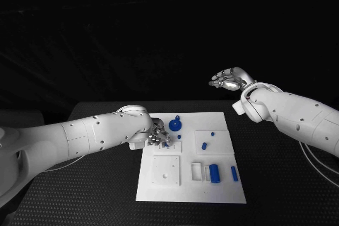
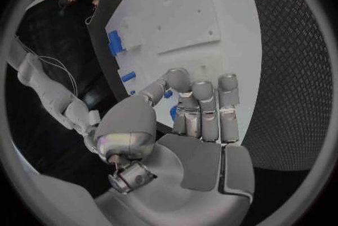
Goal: Assemble the parts on the task board
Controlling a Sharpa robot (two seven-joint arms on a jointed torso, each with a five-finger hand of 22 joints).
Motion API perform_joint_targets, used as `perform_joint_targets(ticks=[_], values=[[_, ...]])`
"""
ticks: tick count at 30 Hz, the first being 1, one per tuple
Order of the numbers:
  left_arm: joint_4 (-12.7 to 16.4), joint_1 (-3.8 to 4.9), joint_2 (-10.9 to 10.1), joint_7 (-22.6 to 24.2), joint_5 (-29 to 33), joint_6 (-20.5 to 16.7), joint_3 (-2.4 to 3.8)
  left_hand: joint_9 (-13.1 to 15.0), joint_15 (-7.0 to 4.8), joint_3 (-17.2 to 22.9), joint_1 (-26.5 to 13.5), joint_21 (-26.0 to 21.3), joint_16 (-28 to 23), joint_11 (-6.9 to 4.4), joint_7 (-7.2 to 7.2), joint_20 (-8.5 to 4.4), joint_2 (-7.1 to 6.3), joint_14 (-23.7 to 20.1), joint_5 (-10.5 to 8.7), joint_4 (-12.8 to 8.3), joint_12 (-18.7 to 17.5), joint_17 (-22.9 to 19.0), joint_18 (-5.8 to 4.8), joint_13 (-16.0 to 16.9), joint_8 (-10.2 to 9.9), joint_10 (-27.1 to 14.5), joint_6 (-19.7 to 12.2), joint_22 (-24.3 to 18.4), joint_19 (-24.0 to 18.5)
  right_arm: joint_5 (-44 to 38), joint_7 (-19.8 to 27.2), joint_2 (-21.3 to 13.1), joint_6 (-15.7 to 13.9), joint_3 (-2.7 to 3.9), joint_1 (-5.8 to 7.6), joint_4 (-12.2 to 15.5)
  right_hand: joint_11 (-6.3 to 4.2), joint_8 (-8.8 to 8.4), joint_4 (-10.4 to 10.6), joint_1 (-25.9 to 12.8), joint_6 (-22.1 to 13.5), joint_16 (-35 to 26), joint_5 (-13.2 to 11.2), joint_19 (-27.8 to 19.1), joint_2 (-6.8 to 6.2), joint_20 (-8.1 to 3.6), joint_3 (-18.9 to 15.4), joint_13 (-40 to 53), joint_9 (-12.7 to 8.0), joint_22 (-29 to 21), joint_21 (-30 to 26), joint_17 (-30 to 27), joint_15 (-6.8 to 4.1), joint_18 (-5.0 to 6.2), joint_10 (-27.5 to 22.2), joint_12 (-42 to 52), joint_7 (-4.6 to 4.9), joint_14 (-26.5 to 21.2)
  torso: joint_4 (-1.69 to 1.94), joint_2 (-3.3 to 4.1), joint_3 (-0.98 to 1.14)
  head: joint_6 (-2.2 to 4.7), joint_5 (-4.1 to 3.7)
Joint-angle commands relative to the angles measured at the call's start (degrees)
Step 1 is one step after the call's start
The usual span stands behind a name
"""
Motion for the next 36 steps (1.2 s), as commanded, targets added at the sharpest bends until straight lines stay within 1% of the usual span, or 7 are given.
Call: perform_joint_targets(ticks=[1,6,13,17,21,28,36], values=[[-0.2,0.06,0.4,0.2,-0.5,1.1,-0.04,0.1,0.1,2.1,1.9,0.2,0.3,-0.71,-1.74,-6.57,1.8,0.0,0.21,-2.5,0.3,-0.1,0.83,0.0,0.1,-0.9,7.0,1.2,-0.3,-0.3,0.3,0.1,0.6,0.01,-0.01,0.1,0.0,0.35,0.1,-0.1,-0.4,-0.4,0.3,-0.4,0.38,0.05,-0.4,-0.1,-0.1,0.1,-0.4,-0.1,0.12,0.63,0.2,-0.4,1.16,-0.4,0.03,-0.01,0.02,-0.04,0.03],[-0.8,-0.11,0.7,0.3,-0.2,1.7,-0.14,0.1,0.09,2.1,1.8,0.3,0.3,-0.71,-1.75,-6.57,1.81,0.0,0.22,-2.6,0.3,-0.1,0.84,0.0,0.1,-0.9,7.1,1.2,-0.3,-0.3,0.3,0.1,0.6,0.01,-0.01,0.1,0.0,0.36,0.1,-0.1,-0.4,-0.4,0.3,-0.4,0.39,0.06,-0.4,-0.1,-0.1,0.1,-0.4,-0.1,0.13,0.64,0.2,-0.4,1.16,-0.4,0.03,0.0,0.0,-0.08,0.02],[-0.7,-0.19,0.7,0.5,0.0,1.6,-0.16,0.2,0.08,2.1,1.8,0.3,0.3,-0.72,-1.75,-6.57,1.83,0.0,0.23,-2.6,0.3,-0.1,0.84,0.0,0.1,-0.9,7.1,1.2,-0.3,-0.3,0.3,0.1,0.6,0.01,-0.01,0.1,0.01,0.36,0.1,-0.1,-0.4,-0.4,0.3,-0.4,0.39,0.07,-0.4,-0.2,-0.1,0.1,-0.4,-0.1,0.13,0.65,0.3,-0.4,1.17,-0.4,0.0,0.0,-0.03,-0.13,-0.04],[-0.7,-0.19,0.7,0.4,0.3,1.9,-0.18,0.2,0.07,2.0,1.8,0.3,0.3,-0.72,-1.75,-6.57,1.84,0.0,0.22,-2.6,0.4,-0.1,0.84,0.0,0.1,-0.9,7.1,1.2,-0.3,-0.3,0.3,0.1,0.6,0.01,-0.01,0.2,0.01,0.37,0.1,-0.1,-0.4,-0.4,0.3,-0.4,0.4,0.08,-0.5,-0.2,-0.1,0.1,-0.4,-0.1,0.13,0.65,0.3,-0.4,1.17,-0.4,0.04,-0.02,-0.01,-0.2,-0.04],[-0.9,-0.27,0.8,0.4,0.4,1.9,-0.32,0.2,0.07,2.0,1.8,0.3,0.3,-0.73,-1.75,-6.57,1.87,0.0,0.22,-2.6,0.4,-0.1,0.85,0.0,0.1,-0.9,7.1,1.2,-0.3,-0.3,0.3,0.1,0.6,0.01,-0.01,0.2,0.01,0.37,0.1,-0.1,-0.4,-0.4,0.3,-0.4,0.4,0.08,-0.5,-0.2,-0.1,0.1,-0.4,-0.1,0.14,0.66,0.3,-0.4,1.17,-0.4,0.06,-0.03,0.01,-0.24,-0.02],[-1.1,-0.52,1.1,0.5,0.6,2.1,-0.5,0.2,0.05,2.0,1.7,0.3,0.3,-0.73,-1.76,-6.57,1.91,0.0,0.22,-2.6,0.4,-0.1,0.85,0.0,0.0,-0.9,7.1,1.2,-0.2,-0.3,0.3,0.1,0.6,0.01,-0.01,0.1,0.01,0.38,0.1,-0.1,-0.4,-0.4,0.4,-0.4,0.41,0.09,-0.5,-0.3,-0.1,0.1,-0.5,-0.2,0.14,0.67,0.3,-0.4,1.17,-0.4,-0.01,0.02,-0.01,-0.23,-0.05],[-1.1,-0.52,1.1,0.6,0.6,2.3,-0.52,0.3,0.03,2.1,1.8,0.4,0.4,-0.74,-1.77,-6.58,1.89,0.0,0.25,-2.7,0.4,-0.1,0.87,0.0,0.0,-0.9,7.0,1.2,-0.2,-0.3,0.3,0.1,0.6,0.01,-0.01,0.2,0.01,0.38,0.1,-0.1,-0.4,-0.4,0.4,-0.4,0.41,0.11,-0.5,-0.3,-0.2,0.1,-0.5,-0.2,0.14,0.68,0.3,-0.4,1.17,-0.4,0.02,0.0,0.01,-0.29,-0.08]])
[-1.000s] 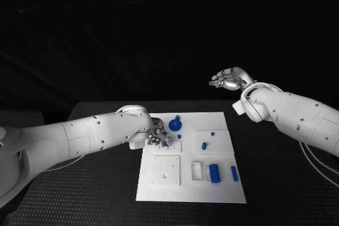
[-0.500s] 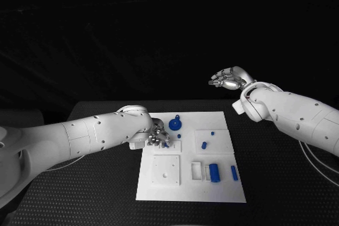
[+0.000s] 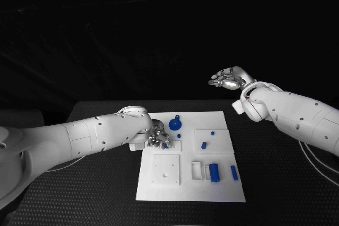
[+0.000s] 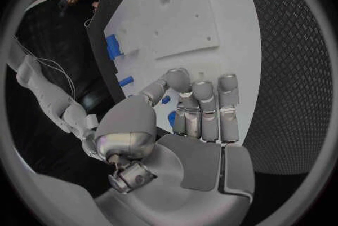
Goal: Assemble the parts on the task board
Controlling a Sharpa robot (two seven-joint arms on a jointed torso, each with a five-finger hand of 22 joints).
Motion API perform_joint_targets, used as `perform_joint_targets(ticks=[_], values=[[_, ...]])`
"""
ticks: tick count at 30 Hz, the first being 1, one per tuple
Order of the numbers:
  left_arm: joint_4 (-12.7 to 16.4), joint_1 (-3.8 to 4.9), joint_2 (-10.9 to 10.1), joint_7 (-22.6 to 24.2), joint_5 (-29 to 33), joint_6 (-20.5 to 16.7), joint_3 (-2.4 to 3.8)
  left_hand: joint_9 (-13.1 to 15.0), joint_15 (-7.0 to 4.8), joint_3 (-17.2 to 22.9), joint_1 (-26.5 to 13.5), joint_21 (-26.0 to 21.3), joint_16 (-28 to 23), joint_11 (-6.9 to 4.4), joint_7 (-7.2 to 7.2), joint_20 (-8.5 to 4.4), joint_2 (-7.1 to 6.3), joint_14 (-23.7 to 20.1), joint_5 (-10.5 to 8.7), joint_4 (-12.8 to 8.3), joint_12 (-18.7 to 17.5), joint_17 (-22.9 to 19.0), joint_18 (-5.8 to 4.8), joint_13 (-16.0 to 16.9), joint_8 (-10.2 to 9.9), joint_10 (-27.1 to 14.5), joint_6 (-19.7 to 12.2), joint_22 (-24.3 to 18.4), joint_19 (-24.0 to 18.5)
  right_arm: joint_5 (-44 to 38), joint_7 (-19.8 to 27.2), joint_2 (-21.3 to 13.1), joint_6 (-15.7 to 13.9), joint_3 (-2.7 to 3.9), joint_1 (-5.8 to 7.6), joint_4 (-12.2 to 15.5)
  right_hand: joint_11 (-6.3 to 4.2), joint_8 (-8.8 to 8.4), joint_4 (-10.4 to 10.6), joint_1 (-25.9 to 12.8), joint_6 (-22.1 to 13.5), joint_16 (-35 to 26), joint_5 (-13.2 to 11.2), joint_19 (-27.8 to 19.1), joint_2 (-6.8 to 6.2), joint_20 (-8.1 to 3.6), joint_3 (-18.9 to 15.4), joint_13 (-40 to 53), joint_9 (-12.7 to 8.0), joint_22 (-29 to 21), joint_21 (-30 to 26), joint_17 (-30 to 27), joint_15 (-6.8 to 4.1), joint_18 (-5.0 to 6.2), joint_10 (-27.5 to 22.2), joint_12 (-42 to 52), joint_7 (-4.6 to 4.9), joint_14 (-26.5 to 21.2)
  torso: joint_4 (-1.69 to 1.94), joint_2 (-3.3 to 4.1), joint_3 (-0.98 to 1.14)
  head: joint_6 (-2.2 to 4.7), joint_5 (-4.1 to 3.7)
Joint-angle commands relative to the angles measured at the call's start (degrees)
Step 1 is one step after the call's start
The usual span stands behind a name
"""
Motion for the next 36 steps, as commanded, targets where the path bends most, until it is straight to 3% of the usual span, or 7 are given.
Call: perform_joint_targets(ticks=[1,12,14,18,23,31,36], values=[[0.0,-0.03,0.2,0.5,0.5,1.0,-0.02,0.1,0.0,2.2,1.8,0.4,0.4,-0.71,-1.77,-6.58,1.88,0.0,0.13,-2.5,0.2,-0.1,0.87,0.0,0.3,-0.9,7.0,1.2,-0.2,-0.3,0.3,0.1,0.6,0.01,-0.01,0.1,0.01,0.39,-0.1,-0.1,-0.5,-0.4,0.4,-0.4,0.41,0.11,-0.3,-0.1,-0.1,0.1,-0.3,-0.1,0.02,0.69,0.3,-0.4,1.18,-0.3,0.03,0.0,0.01,-0.06,-0.01],[-0.5,-0.03,0.6,0.1,0.5,0.4,-0.03,0.2,-0.03,2.2,1.6,0.4,0.4,-0.71,-1.76,-6.57,1.98,0.0,0.05,-2.4,0.3,-0.1,0.87,0.0,0.2,-1.0,7.0,1.2,-0.2,-0.3,0.3,0.1,0.6,0.01,-0.01,0.1,0.01,0.39,-0.1,-0.1,-0.5,-0.4,0.3,-0.4,0.42,0.13,-0.3,-0.1,-0.1,0.1,-0.3,-0.1,0.03,0.7,0.3,-0.4,1.19,-0.3,0.02,-0.01,0.0,-0.01,0.06],[-1.0,-0.04,1.0,0.0,0.5,0.1,-0.03,0.5,-0.12,2.1,1.1,0.5,0.5,-0.72,-1.75,-6.6,1.89,-0.1,-2.04,-1.9,0.4,-0.3,0.92,-0.1,0.1,-1.1,6.9,1.1,-0.2,-0.3,0.3,0.2,0.6,0.01,-0.01,0.3,0.01,0.39,-0.1,-0.1,-0.5,-0.4,0.3,-0.4,0.42,0.14,-0.4,-0.2,-0.1,0.1,-0.3,-0.1,0.03,0.7,0.3,-0.4,1.19,-0.3,0.03,0.0,0.02,-0.03,0.09],[-1.6,-0.26,1.4,-0.2,0.5,0.2,-0.16,0.7,-0.22,1.7,0.6,0.5,0.5,-0.67,-1.69,-6.61,1.49,-0.1,-3.01,-1.3,0.5,-0.4,0.94,-0.2,0.0,-1.1,6.7,1.1,-0.2,-0.3,0.3,0.1,0.6,0.01,-0.01,0.5,0.01,0.4,-0.1,-0.1,-0.5,-0.4,0.3,-0.5,0.42,0.14,-0.4,-0.2,-0.1,0.1,-0.3,-0.1,0.03,0.7,0.3,-0.4,1.19,-0.3,-0.05,0.04,0.04,-0.05,0.08],[-1.9,-0.47,1.8,-0.2,0.5,-0.3,-0.87,0.8,-0.26,1.6,0.4,0.5,0.6,-0.61,-1.64,-6.63,1.31,-0.2,-3.07,-1.0,0.5,-0.4,0.96,-0.2,-0.1,-1.1,6.6,1.1,-0.2,-0.3,0.3,0.2,0.7,0.01,-0.01,0.6,0.02,0.4,-0.1,-0.1,-0.5,-0.4,0.3,-0.5,0.42,0.15,-0.4,-0.2,-0.1,0.1,-0.3,-0.1,0.04,0.71,0.3,-0.4,1.2,-0.3,-0.08,0.05,0.06,-0.16,0.01],[-1.9,-0.52,1.8,-0.2,0.5,0.2,-0.91,0.9,-0.34,1.4,0.2,0.6,0.7,-0.5,-1.62,-6.67,0.78,-0.2,-3.04,-0.8,0.7,-0.4,1.02,-0.2,-0.1,-1.0,6.6,1.1,-0.2,-0.3,0.2,0.1,0.7,0.01,-0.01,0.7,0.03,0.4,-0.1,-0.1,-0.5,-0.4,0.3,-0.5,0.41,0.16,-0.4,-0.2,-0.1,0.1,-0.3,-0.2,0.06,0.71,0.3,-0.4,1.21,-0.4,-0.01,0.01,0.02,-0.19,-0.14],[-1.9,-0.52,1.7,-0.1,0.6,0.0,-0.92,1.0,-0.38,1.1,-0.2,0.5,0.7,-0.38,-1.57,-6.69,-0.32,-0.3,-3.03,-0.3,0.7,-0.5,1.04,-0.2,-0.2,-1.1,6.6,1.0,-0.3,-0.3,0.2,0.1,0.7,0.01,-0.01,0.7,0.05,0.39,-0.1,-0.2,-0.5,-0.4,0.4,-0.5,0.37,0.18,-0.4,-0.3,-0.2,0.1,-0.4,-0.2,0.08,0.71,0.3,-0.4,1.22,-0.4,0.07,-0.02,0.02,-0.23,-0.2]])
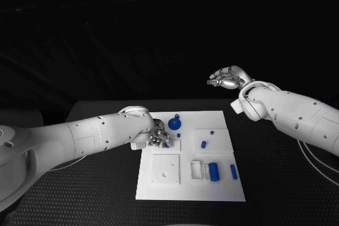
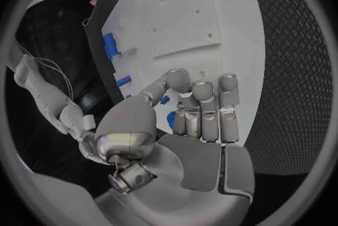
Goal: Assemble the parts on the task board
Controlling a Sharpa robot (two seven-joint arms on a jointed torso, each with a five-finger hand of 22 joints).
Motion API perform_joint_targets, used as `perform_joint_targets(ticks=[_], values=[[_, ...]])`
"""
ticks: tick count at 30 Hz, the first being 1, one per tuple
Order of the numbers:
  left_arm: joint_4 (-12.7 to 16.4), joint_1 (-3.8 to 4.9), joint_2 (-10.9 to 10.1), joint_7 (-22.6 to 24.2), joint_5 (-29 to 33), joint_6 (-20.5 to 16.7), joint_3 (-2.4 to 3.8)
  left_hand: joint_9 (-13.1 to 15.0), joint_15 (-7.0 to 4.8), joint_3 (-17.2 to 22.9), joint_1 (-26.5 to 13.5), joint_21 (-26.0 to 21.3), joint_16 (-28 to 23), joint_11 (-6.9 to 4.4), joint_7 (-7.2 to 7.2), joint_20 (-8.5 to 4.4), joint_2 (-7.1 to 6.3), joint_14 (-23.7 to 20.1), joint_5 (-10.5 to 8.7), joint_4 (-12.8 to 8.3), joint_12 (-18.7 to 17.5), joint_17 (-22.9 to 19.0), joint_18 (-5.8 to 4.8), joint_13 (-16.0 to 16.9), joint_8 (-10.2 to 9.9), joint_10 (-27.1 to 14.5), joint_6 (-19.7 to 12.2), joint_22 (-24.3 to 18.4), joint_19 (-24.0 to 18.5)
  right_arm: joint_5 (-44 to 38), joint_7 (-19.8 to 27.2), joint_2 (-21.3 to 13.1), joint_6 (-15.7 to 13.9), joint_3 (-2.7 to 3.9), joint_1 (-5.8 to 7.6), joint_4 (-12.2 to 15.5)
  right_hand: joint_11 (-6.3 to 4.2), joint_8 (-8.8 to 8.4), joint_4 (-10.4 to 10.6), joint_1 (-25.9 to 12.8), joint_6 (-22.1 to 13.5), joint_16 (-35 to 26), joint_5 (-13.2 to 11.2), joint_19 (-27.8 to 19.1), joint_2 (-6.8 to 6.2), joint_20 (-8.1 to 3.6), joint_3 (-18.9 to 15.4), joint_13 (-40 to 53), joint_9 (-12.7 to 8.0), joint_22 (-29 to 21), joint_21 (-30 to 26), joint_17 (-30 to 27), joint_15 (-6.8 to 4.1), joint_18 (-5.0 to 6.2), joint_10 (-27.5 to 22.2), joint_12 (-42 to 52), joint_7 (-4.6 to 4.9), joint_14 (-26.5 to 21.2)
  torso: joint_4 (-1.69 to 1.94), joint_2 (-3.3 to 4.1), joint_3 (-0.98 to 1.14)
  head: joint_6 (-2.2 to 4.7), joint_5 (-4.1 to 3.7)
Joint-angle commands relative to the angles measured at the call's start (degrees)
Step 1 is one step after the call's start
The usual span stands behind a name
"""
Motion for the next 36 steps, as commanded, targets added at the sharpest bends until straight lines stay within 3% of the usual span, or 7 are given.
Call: perform_joint_targets(ticks=[1,14,25,30,35,36], values=[[0.1,-0.42,0.0,0.0,0.2,0.2,-0.27,0.1,-0.28,0.7,-0.7,0.1,0.2,-0.5,-1.55,-6.66,-1.46,-0.2,0.06,-0.1,0.3,-0.1,1.0,-0.1,-0.3,-0.9,6.6,1.0,-0.3,-0.3,0.3,0.1,0.6,0.01,-0.01,0.1,0.06,0.38,-0.1,-0.2,-0.4,-0.2,0.4,-0.3,0.36,-0.03,-0.4,-0.1,-0.1,0.1,-0.4,-0.1,0.11,0.71,0.3,-0.4,1.09,-0.5,0.1,-0.05,-0.04,-0.01,-0.05],[0.5,-0.42,-0.8,-0.1,0.1,-0.4,-0.26,0.5,-0.56,-0.8,-5.8,-0.1,0.5,-0.63,-1.64,-6.96,-10.07,-0.5,-0.08,4.6,0.5,-0.3,1.37,-0.2,-0.7,-1.1,6.5,0.9,-0.3,-0.2,0.3,-0.1,0.5,0.01,-0.01,0.0,0.16,0.32,0.0,-0.3,-0.6,-0.3,0.5,-0.5,0.22,0.04,-0.6,-0.2,-0.2,0.1,-0.5,-0.2,0.22,0.7,0.3,-0.4,1.17,-0.6,0.07,-0.05,-0.1,0.0,-0.06],[1.4,-0.41,-2.0,0.1,-0.1,-1.8,-0.12,1.0,-0.86,1.5,-6.3,0.0,0.7,-0.74,-1.66,-7.12,-14.0,-0.6,-0.06,8.5,0.7,-0.5,1.52,-0.3,-1.0,-1.3,6.5,0.9,-0.1,-0.2,0.3,-0.1,0.5,0.01,-0.08,0.0,0.19,0.33,0.1,-0.3,-0.6,-0.5,0.6,-1.0,0.16,0.14,-0.7,-0.5,-0.3,0.2,-0.8,-0.5,0.48,0.61,0.3,-0.5,1.21,-1.2,0.03,0.0,-0.14,0.16,-0.07],[2.0,-0.36,-2.7,0.4,1.7,-2.4,0.5,1.3,-0.93,2.3,-6.4,0.0,0.8,-0.72,-1.62,-7.13,-15.79,-0.7,-0.05,10.4,0.7,-0.5,1.52,-0.3,-1.2,-1.5,6.4,0.9,-0.1,-0.2,0.3,-0.2,0.4,0.01,-0.13,-0.2,0.19,0.31,0.1,-0.3,-0.7,-0.6,0.7,-1.2,0.11,0.18,-0.7,-0.6,-0.4,0.2,-0.9,-0.6,0.58,0.57,0.2,-0.5,1.24,-1.4,0.11,-0.05,-0.13,0.18,-0.16],[2.4,-0.33,-3.3,0.6,5.0,-2.5,1.92,1.4,-0.91,3.0,-6.2,-0.1,0.4,-0.53,-1.27,-7.03,-17.22,-1.6,-0.04,12.2,0.3,-0.8,1.42,-0.4,-1.9,-2.6,5.4,0.9,-0.6,-0.2,0.3,-0.2,0.4,0.01,-0.18,-0.4,0.21,0.31,0.2,-0.3,-0.8,-0.7,0.7,-1.4,0.1,0.22,-0.8,-0.6,-0.4,0.2,-1.0,-0.7,0.67,0.54,0.2,-0.5,1.26,-1.6,0.09,-0.05,-0.14,0.39,-0.14],[2.6,-0.31,-3.7,0.6,5.1,-2.7,2.61,1.4,-0.85,3.0,-6.2,-0.2,0.3,-0.42,-1.15,-6.97,-17.41,-1.9,-0.04,12.5,0.2,-0.8,1.36,-0.4,-2.1,-2.9,5.1,0.9,-0.8,-0.2,0.3,-0.2,0.4,0.01,-0.19,-0.4,0.21,0.31,0.2,-0.3,-0.8,-0.7,0.7,-1.5,0.09,0.23,-0.8,-0.6,-0.4,0.3,-1.0,-0.7,0.69,0.53,0.2,-0.5,1.26,-1.6,0.08,-0.04,-0.15,0.46,-0.16]])
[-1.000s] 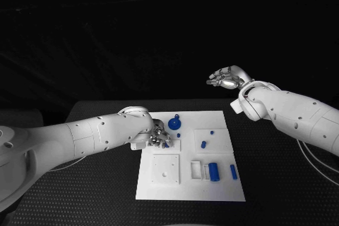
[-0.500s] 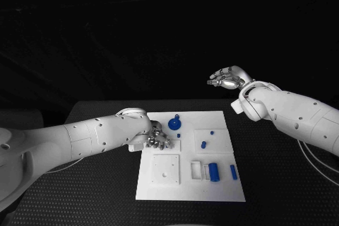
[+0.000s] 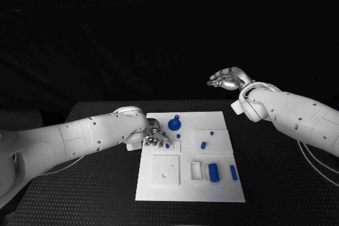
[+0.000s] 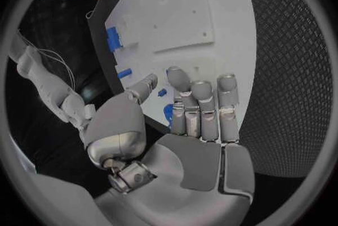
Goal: Assemble the parts on the task board
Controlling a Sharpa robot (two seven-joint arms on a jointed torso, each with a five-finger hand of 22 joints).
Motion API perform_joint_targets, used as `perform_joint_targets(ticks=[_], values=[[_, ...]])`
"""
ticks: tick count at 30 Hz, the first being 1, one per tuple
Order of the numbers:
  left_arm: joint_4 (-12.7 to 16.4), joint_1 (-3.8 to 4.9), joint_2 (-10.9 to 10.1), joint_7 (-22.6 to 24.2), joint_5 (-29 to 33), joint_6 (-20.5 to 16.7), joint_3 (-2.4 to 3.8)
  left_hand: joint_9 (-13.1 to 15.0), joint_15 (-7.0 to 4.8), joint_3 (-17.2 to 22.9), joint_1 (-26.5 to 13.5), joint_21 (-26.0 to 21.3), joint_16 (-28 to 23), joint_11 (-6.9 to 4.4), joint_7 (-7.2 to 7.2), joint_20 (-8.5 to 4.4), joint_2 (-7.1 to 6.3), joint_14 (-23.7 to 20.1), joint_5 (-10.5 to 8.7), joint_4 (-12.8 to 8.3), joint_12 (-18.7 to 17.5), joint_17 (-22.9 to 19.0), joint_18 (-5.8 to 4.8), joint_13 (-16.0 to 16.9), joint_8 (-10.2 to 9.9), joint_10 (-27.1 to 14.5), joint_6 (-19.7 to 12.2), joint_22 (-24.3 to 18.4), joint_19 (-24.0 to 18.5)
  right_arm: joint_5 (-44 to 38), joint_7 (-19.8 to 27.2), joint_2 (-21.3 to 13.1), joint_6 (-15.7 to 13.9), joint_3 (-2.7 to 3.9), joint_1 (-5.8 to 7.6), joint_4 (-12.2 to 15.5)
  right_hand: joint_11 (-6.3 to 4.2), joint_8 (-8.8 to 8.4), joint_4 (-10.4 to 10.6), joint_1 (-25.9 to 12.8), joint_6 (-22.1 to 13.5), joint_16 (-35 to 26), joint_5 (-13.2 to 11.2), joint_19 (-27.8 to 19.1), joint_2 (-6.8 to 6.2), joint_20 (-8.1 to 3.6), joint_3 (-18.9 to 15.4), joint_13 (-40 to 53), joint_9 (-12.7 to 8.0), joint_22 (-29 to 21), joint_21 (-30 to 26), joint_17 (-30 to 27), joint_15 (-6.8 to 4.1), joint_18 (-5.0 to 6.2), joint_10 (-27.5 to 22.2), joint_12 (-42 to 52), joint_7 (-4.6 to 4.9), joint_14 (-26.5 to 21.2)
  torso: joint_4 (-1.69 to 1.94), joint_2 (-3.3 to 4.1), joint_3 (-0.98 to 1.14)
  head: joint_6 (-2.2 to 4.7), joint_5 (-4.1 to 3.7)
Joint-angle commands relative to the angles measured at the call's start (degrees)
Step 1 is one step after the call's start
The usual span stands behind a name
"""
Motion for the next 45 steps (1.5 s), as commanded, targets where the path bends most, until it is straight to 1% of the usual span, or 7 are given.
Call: perform_joint_targets(ticks=[1,3,7,12,17,27,45], values=[[0.6,0.09,-0.7,0.6,3.3,-1.0,1.27,0.0,0.13,0.0,0.1,-0.3,-0.2,0.17,0.13,-6.82,-0.73,-0.7,-0.13,0.7,-0.3,-0.1,0.43,-0.1,-0.5,-0.8,-0.9,0.9,-0.9,-0.2,0.3,-0.1,0.4,0.01,-0.05,0.0,0.21,0.31,0.0,-0.3,-0.4,-0.3,0.3,-0.5,0.09,0.1,-0.3,-0.1,-0.1,0.1,-0.4,-0.1,-0.05,0.53,0.2,-0.3,1.28,-0.5,-0.02,-0.01,-0.03,0.22,0.01],[1.1,0.22,-1.3,0.6,3.7,-0.9,2.36,0.0,0.24,-0.1,0.5,-0.5,-0.4,0.34,0.38,-6.72,-0.73,-1.2,-0.13,0.9,-0.5,-0.3,0.32,-0.1,-1.0,-1.5,-1.7,0.9,-1.3,-0.2,0.3,-0.1,0.4,0.01,-0.05,0.0,0.22,0.31,0.0,-0.3,-0.4,-0.3,0.3,-0.6,0.09,0.1,-0.3,-0.1,-0.1,0.1,-0.4,-0.1,-0.03,0.53,0.2,-0.3,1.28,-0.5,-0.02,-0.02,0.01,0.39,0.08],[1.6,1.31,-2.5,0.8,5.8,-0.2,3.13,-0.6,0.71,-0.8,1.5,-1.1,-1.0,0.88,0.96,-6.39,0.87,-2.5,-0.14,0.3,-1.0,-0.6,0.01,-0.3,-2.1,-2.9,-3.1,0.8,-2.6,-0.2,0.3,-0.3,0.4,0.01,-0.06,-0.1,0.22,0.32,0.0,-0.3,-0.4,-0.3,0.3,-0.6,0.11,0.1,-0.3,-0.1,-0.1,0.1,-0.4,-0.1,-0.02,0.52,0.2,-0.3,1.28,-0.6,0.04,-0.09,0.03,0.64,0.06],[-0.3,3.18,-3.1,1.7,6.1,0.0,3.41,-3.6,3.0,-2.1,3.3,-3.9,-4.5,3.2,3.36,-5.01,4.52,-6.5,-0.11,-2.7,-4.5,-2.5,-1.03,-1.9,-6.2,-7.5,-8.3,0.1,-6.5,-0.2,0.3,-0.4,0.5,0.0,-0.06,-0.3,0.22,0.33,0.0,-0.3,-0.4,-0.3,0.3,-0.6,0.13,0.11,-0.3,-0.1,-0.1,0.1,-0.4,-0.1,-0.02,0.53,0.2,-0.3,1.28,-0.6,0.03,-0.07,0.02,1.2,0.14],[-4.7,3.51,-1.8,3.0,2.3,-2.3,3.41,-9.5,5.89,-2.2,5.2,-7.5,-8.9,5.28,5.61,-2.33,6.89,-8.7,-0.05,-5.7,-9.4,-5.4,-1.22,-4.6,-8.5,-9.8,-12.6,-1.3,-8.9,-0.2,0.3,-0.4,0.4,0.0,-0.06,-0.3,0.23,0.34,0.1,-0.3,-0.4,-0.3,0.3,-0.6,0.16,0.11,-0.3,-0.1,-0.1,0.1,-0.4,-0.1,-0.01,0.53,0.2,-0.3,1.28,-0.6,-0.03,-0.02,0.05,1.81,0.3],[-12.6,3.42,2.1,3.3,-0.5,-0.8,3.39,-11.5,6.37,-2.6,3.7,-8.2,-9.7,5.62,5.85,-1.81,6.36,-8.6,-0.11,-4.7,-10.6,-6.0,-0.96,-5.3,-8.5,-9.6,-13.3,-1.6,-8.7,-0.2,0.4,-0.2,0.4,0.0,-0.13,-0.1,0.24,0.35,0.1,-0.3,-0.4,-0.3,0.4,-0.6,0.2,0.11,-0.3,-0.1,-0.1,0.2,-0.4,-0.1,-0.01,0.53,0.2,-0.3,1.27,-0.6,-0.13,0.09,0.08,2.31,0.49],[-19.5,2.41,6.0,4.3,-0.6,1.9,3.4,-14.1,6.67,-2.7,2.9,-8.9,-10.0,5.95,6.26,-1.41,5.68,-8.6,-0.12,-3.4,-11.5,-6.4,-0.55,-5.6,-8.5,-9.3,-14.7,-1.5,-8.6,-0.2,0.4,0.0,0.4,0.0,-0.15,0.2,0.25,0.37,0.1,-0.3,-0.4,-0.3,0.5,-0.7,0.22,0.12,-0.3,-0.1,-0.1,0.2,-0.4,-0.2,0.0,0.54,0.3,-0.3,1.27,-0.6,-0.16,0.15,0.17,2.2,0.43]])
